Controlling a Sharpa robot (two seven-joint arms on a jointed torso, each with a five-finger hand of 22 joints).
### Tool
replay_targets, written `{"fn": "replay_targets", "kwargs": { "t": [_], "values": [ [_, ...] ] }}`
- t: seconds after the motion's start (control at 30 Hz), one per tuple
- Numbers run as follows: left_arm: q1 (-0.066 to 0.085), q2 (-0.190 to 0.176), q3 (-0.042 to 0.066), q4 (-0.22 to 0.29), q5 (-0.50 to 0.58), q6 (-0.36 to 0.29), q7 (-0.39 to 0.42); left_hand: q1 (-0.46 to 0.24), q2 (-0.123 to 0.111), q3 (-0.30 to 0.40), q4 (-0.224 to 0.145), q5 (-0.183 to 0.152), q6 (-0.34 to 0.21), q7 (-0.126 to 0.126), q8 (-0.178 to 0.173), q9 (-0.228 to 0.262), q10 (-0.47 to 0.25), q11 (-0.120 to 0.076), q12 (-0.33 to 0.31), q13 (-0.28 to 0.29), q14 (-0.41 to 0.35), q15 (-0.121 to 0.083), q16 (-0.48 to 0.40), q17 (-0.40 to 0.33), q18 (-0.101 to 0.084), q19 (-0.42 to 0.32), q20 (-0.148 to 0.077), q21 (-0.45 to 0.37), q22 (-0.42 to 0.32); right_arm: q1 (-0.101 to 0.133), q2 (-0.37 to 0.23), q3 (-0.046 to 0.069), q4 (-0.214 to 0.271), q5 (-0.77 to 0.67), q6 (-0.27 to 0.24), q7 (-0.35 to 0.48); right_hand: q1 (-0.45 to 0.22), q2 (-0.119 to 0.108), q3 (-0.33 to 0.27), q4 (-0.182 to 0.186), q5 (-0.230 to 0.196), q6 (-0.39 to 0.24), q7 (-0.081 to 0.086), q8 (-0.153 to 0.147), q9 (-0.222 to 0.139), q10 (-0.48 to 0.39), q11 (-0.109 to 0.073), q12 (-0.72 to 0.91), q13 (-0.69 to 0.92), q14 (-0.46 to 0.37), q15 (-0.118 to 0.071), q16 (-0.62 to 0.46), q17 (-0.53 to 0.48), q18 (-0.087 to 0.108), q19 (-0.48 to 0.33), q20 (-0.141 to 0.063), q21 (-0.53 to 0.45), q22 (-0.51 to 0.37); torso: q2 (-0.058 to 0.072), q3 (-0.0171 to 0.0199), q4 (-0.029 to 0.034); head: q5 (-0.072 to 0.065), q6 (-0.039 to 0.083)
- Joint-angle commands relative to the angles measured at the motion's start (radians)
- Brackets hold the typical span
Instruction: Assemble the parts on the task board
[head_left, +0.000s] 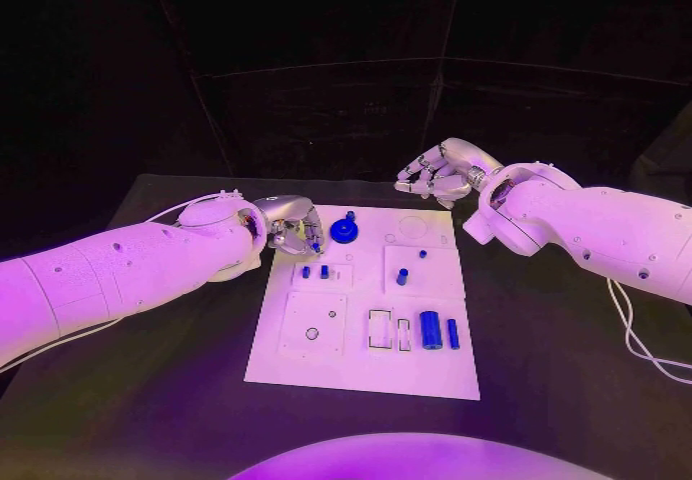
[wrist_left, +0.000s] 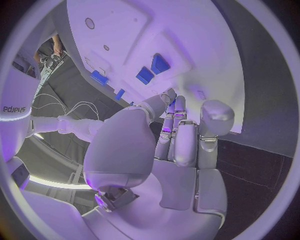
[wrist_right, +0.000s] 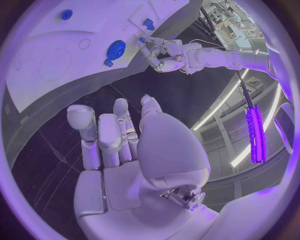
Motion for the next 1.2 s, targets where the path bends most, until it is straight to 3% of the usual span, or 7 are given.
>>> {"fn": "replay_targets", "kwargs": {
  "t": [0.03, 0.7, 1.2],
  "values": [
    [0.001, 0.002, 0.001, -0.001, 0.006, 0.054, -0.013, -0.008, 0.000, -0.001, 0.006, 0.002, 0.009, 0.000, -0.004, 0.000, 0.008, -0.002, -0.005, -0.001, 0.024, -0.004, -0.004, -0.002, -0.008, 0.004, 0.001, 0.002, 0.001, 0.002, 0.000, 0.001, 0.002, -0.002, 0.005, 0.008, 0.002, 0.011, -0.002, 0.002, 0.006, -0.001, -0.002, 0.005, -0.001, -0.009, 0.000, -0.002, -0.001, 0.008, -0.002, -0.001, 0.001, 0.006, -0.004, -0.002, -0.006, 0.000, 0.000, -0.0008, 0.0013, 0.001, 0.000],
    [0.001, 0.012, 0.000, -0.007, 0.006, 0.019, -0.019, -0.018, -0.005, -0.009, 0.011, 0.002, 0.011, -0.001, -0.009, -0.002, 0.012, -0.002, -0.013, -0.004, 0.022, -0.005, -0.009, -0.010, -0.008, 0.002, 0.001, 0.004, 0.003, 0.002, 0.003, 0.001, 0.000, -0.002, 0.006, 0.008, 0.002, 0.011, -0.002, 0.002, 0.006, -0.001, -0.002, 0.005, -0.001, -0.009, 0.000, -0.002, -0.001, 0.008, -0.002, -0.001, 0.001, 0.006, -0.004, -0.002, -0.006, 0.000, 0.000, -0.0007, 0.0008, 0.000, -0.001],
    [0.001, -0.007, 0.001, 0.006, 0.006, 0.000, -0.033, -0.017, -0.002, -0.009, 0.012, 0.003, 0.014, -0.002, -0.009, -0.002, 0.016, -0.004, -0.014, -0.004, 0.021, -0.005, -0.009, -0.011, -0.009, 0.002, 0.001, 0.007, 0.006, 0.002, 0.003, 0.001, -0.001, -0.002, 0.006, 0.009, 0.002, 0.011, -0.002, 0.002, 0.006, -0.001, -0.002, 0.005, -0.001, -0.009, 0.000, -0.002, -0.001, 0.008, -0.002, -0.001, 0.001, 0.006, -0.004, -0.002, -0.006, 0.000, 0.000, -0.0011, 0.0008, -0.001, -0.001]
  ]
}}
